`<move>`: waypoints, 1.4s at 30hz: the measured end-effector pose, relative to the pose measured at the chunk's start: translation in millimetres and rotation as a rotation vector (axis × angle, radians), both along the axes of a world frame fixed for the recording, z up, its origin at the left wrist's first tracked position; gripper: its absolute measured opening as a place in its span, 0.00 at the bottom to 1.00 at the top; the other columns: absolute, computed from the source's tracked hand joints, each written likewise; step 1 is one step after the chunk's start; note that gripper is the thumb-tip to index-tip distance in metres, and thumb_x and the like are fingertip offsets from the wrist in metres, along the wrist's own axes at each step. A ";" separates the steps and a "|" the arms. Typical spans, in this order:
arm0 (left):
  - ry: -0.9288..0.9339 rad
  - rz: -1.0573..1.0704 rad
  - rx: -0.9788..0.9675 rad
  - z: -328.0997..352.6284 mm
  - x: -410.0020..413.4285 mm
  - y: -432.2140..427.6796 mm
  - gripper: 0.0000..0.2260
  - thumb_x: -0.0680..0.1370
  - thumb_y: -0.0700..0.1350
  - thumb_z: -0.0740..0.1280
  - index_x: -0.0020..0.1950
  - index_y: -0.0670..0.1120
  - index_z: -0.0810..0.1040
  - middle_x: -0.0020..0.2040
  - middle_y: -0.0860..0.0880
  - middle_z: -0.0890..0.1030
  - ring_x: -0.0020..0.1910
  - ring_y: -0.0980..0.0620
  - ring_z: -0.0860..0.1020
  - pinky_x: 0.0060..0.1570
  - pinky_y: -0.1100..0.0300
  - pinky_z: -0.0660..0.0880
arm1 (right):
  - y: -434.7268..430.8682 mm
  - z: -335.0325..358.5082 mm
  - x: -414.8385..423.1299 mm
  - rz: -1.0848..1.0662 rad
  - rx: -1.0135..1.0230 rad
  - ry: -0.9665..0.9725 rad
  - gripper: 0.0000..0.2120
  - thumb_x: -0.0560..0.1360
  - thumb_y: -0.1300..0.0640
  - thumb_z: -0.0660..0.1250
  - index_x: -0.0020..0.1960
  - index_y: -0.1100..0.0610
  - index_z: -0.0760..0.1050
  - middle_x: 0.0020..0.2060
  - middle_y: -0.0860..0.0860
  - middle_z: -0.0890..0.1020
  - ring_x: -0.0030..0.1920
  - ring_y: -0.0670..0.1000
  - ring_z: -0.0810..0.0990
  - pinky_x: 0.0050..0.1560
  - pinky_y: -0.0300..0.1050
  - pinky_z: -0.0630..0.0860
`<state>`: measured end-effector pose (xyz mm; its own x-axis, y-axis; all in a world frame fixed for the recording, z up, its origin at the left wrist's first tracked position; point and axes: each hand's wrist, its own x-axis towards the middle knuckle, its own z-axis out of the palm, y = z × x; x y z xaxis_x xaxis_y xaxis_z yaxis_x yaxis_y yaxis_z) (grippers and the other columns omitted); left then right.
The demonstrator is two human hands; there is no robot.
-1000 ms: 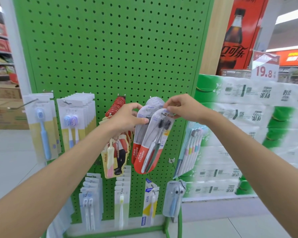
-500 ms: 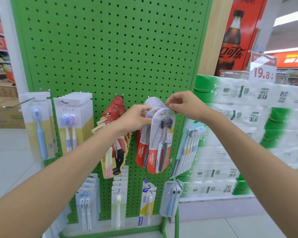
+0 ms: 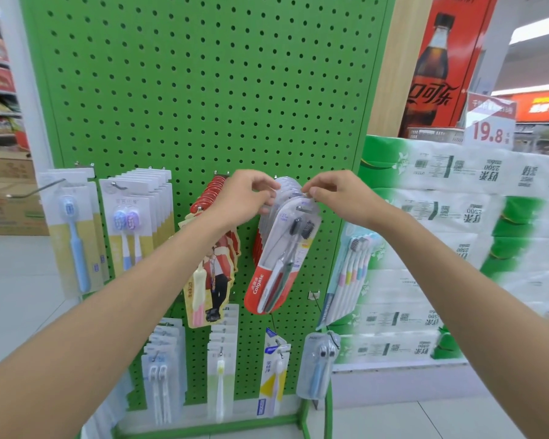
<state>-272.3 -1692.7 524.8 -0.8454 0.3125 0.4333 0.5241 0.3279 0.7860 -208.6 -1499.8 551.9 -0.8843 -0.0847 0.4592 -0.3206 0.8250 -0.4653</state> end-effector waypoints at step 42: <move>0.053 0.076 -0.164 11.6 -20.9 4.6 0.03 0.77 0.38 0.70 0.48 0.44 0.78 0.43 0.49 0.81 0.39 0.56 0.79 0.39 0.65 0.74 | -7.8 -14.2 -2.4 0.047 0.011 0.002 0.10 0.81 0.54 0.63 0.50 0.57 0.81 0.42 0.51 0.83 0.39 0.46 0.77 0.45 0.44 0.75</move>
<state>-293.3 -1688.1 536.4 -0.8467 0.3188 0.4260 0.5319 0.4898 0.6908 -211.0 -1507.6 537.7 -0.8784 -0.1317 0.4595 -0.3603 0.8142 -0.4553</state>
